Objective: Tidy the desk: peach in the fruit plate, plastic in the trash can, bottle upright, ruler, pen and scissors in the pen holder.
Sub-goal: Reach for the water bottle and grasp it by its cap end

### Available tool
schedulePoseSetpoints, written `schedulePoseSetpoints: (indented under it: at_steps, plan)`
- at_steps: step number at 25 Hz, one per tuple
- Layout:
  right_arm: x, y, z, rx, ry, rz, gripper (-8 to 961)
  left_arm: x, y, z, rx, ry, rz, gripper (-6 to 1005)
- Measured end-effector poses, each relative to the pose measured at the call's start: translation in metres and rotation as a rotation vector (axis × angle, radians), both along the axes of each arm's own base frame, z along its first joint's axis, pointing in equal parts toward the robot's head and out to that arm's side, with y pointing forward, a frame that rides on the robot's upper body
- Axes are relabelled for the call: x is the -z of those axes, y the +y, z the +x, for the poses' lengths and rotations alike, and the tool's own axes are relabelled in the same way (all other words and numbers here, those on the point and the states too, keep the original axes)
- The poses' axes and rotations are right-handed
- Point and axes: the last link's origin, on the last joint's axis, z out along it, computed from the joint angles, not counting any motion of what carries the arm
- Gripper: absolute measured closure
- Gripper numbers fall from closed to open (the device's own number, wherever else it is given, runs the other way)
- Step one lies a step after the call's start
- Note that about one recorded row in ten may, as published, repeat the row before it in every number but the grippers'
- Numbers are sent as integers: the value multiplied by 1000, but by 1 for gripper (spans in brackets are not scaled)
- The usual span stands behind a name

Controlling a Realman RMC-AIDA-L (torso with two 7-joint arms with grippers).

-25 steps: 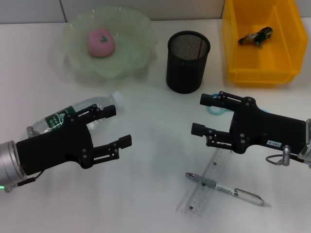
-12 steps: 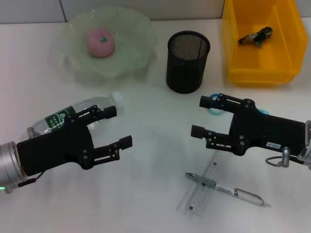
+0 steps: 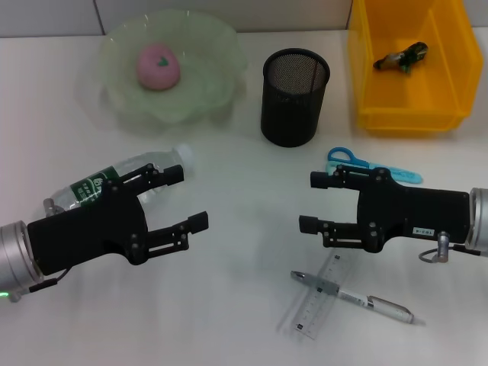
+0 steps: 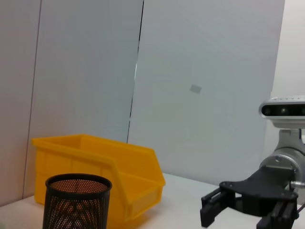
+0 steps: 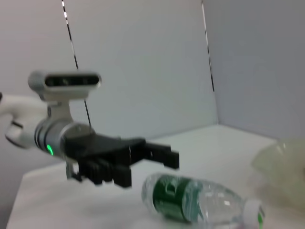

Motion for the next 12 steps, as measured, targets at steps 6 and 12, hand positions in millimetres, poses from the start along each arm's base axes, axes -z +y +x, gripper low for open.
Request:
schedulePoseSetpoints:
  at_steps: [6, 12]
  plan:
    - [4, 5, 5, 20, -69, -5, 210, 0, 1, 0, 1, 1, 0, 205]
    - [9, 7, 5, 24, -92, 7, 211, 1, 1, 1, 0, 0, 0, 205]
